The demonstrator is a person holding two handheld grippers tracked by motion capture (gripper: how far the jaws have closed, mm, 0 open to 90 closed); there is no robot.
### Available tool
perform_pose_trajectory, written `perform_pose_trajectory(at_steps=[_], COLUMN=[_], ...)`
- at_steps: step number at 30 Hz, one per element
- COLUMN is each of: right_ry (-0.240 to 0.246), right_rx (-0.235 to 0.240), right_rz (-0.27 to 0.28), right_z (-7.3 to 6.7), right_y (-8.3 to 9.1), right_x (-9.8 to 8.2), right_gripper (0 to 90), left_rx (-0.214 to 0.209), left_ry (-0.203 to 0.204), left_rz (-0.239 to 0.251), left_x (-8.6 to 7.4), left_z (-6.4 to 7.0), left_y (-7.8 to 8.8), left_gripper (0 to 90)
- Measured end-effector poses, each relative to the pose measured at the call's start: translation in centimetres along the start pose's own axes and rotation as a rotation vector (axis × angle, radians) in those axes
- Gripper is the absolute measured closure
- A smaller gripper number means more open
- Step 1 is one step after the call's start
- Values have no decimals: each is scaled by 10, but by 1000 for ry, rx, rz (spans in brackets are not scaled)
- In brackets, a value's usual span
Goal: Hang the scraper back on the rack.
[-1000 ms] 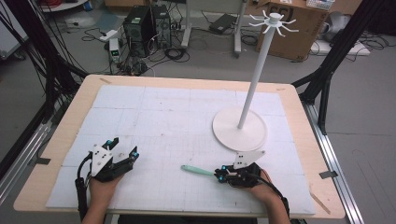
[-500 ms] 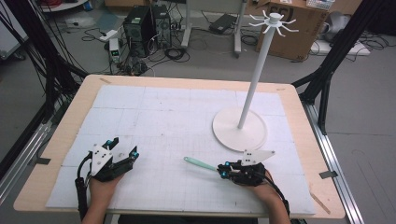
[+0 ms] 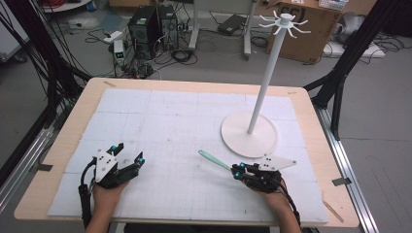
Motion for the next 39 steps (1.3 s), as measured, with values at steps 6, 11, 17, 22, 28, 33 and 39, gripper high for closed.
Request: perform_pose_trajectory(at_steps=[6,11,17,22,28,33,39], right_ry=[-16,-38,-56,-66,-61,-74,-85], right_rx=[-69,-136,-194,-236,-284,-329,-357], right_rz=[47,101,121,153,186,230,279], right_z=[7,15,21,25,28,31,35], right_y=[6,14,19,25,30,37,45], right_x=[3,7,8,9,12,14,16], right_gripper=[823,823,823,823,823,823,823], left_rx=[0,0,1,1,2,2,2], left_ry=[-2,-4,-5,-6,-7,-7,-9], left_rz=[-4,-4,-4,-5,-5,-6,-7], left_x=[0,0,0,0,0,0,0], left_z=[0,0,0,0,0,0,0], left_y=[0,0,0,0,0,0,0], left_gripper=[267,267,267,266,266,267,267])
Point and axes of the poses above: each handheld gripper's, and its own axes: y roughly backward along the jaws, x roughly out of its top, z roughly to its right, the point moved 10 cm from there along -y, roughly forward along the jaws, and after that the axes turned 9 degrees about y, right-handed, at the moved point
